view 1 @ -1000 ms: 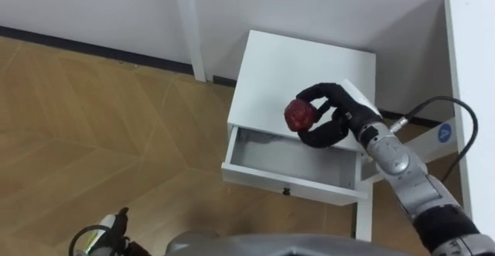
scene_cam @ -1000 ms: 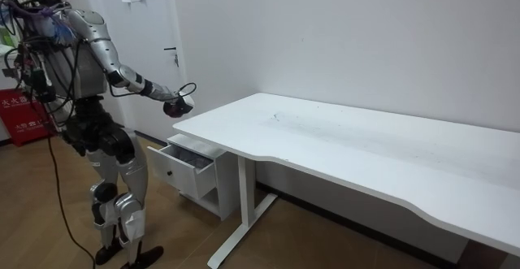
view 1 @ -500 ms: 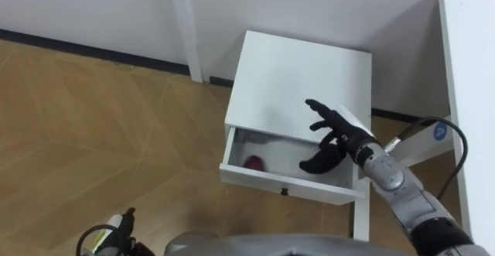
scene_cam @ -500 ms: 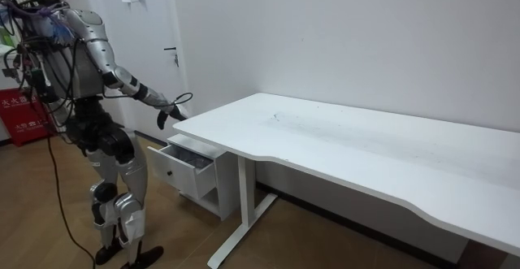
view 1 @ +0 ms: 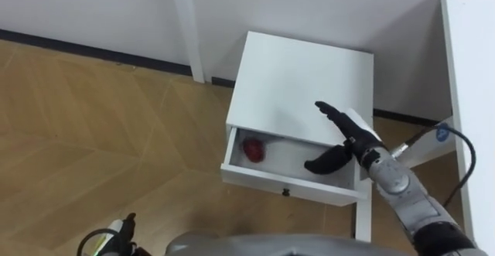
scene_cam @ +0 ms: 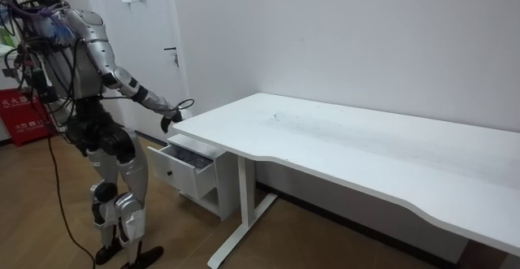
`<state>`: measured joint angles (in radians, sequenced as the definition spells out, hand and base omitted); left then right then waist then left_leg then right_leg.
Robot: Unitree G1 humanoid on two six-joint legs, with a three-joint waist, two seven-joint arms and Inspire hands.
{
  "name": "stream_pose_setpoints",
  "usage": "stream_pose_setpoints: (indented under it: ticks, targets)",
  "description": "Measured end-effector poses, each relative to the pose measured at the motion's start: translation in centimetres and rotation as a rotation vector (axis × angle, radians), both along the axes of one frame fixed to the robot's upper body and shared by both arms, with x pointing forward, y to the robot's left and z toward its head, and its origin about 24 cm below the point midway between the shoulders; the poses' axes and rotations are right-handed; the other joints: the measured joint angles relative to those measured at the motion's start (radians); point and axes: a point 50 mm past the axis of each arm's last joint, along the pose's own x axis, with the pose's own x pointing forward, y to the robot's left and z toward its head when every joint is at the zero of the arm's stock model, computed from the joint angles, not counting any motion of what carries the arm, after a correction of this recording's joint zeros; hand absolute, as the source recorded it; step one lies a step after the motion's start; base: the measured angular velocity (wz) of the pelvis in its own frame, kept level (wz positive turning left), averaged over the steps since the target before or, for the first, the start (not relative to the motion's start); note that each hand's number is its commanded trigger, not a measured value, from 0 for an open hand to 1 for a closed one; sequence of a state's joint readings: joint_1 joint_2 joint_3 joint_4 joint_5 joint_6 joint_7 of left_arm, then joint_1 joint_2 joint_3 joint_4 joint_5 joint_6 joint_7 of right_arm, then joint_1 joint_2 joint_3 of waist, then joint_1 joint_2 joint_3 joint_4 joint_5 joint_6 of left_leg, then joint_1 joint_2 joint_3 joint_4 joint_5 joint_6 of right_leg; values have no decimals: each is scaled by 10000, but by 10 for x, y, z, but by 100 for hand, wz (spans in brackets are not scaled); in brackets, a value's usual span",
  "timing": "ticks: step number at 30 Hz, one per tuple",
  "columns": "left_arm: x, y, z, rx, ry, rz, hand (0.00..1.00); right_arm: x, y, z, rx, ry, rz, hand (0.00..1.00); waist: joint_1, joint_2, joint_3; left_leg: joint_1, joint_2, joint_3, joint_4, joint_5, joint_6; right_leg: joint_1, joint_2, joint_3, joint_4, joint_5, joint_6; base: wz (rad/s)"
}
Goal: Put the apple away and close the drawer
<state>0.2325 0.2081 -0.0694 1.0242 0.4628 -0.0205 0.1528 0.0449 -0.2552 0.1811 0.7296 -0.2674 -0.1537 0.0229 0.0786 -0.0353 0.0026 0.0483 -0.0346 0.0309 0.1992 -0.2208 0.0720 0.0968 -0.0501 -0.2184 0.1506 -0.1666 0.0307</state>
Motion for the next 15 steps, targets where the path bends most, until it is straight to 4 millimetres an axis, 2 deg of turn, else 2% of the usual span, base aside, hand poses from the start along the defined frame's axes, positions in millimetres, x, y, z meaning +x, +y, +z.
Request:
stream_pose_setpoints:
  ticks: [3,5,6,7,8,9,10,11,12,13,14,15]
  targets:
    - [1,2,1,112,-242,478,0,-20,-17,-11,0,425,-1613,0,-98,-23,-13,-57,-24,104,78,-1,3,-141,-76,-25,241,-38,20,-3]
    - [0,3,1,89,-331,699,0,-30,-29,-16,-67,585,-2704,0,-288,-13,-11,-245,-122,362,254,-26,46,-893,-281,51,1611,-325,115,-10]
    - [3,4,1,72,-429,706,0,-39,-39,-17,-243,608,-3447,0,-339,60,-20,-320,-124,656,290,-57,140,-1821,-442,280,3304,-409,164,-10]
    - [3,6,2,100,-476,821,0,-53,-48,-20,-391,752,-4189,0,-608,43,-29,-342,-228,866,415,-72,251,-2851,-650,562,5257,-154,125,-9]
    - [3,7,2,125,-452,851,0,-56,-52,-21,-433,782,-4614,0,-695,51,-32,-353,-268,1009,509,-96,343,-3419,-772,777,6172,217,126,-5]
    - [3,7,0,105,-348,871,0,-67,-64,-23,-671,964,-5510,0,-851,219,-18,-429,-213,1069,862,-198,509,-4529,-856,1138,7772,1561,207,-18]
    - [1,7,-1,66,-186,889,0,-83,-76,-27,-992,1401,-6260,0,-1017,619,-13,-613,-20,1107,1240,-332,699,-5646,-765,1433,9189,3412,377,-29]
    - [4,12,0,159,-181,897,0,-91,-82,-28,-1144,1586,-6826,0,-1087,728,50,-781,36,1252,1559,-469,829,-7139,-672,1743,11729,3142,343,-26]
    - [1,14,0,206,-79,955,0,-99,-84,-29,-1232,1776,-7012,0,-1133,797,52,-904,63,1292,1696,-496,871,-7772,-668,1825,13039,2703,263,-25]
    - [4,16,0,267,-64,1070,0,-110,-87,-31,-1283,2033,-7293,0,-1171,907,75,-1092,120,1331,1860,-504,884,-8623,-640,1763,15034,1914,58,-12]
    - [5,17,0,301,-57,1151,0,-118,-87,-32,-1238,2242,-7557,0,-1322,1038,171,-1244,217,1317,1987,-584,925,-8986,-679,1696,16118,1435,55,-9]
    - [4,17,0,289,-37,1228,0,-122,-87,-34,-1205,2403,-7715,0,-1345,1075,191,-1292,229,1307,2047,-627,918,-9030,-689,1743,16333,1251,55,-5]
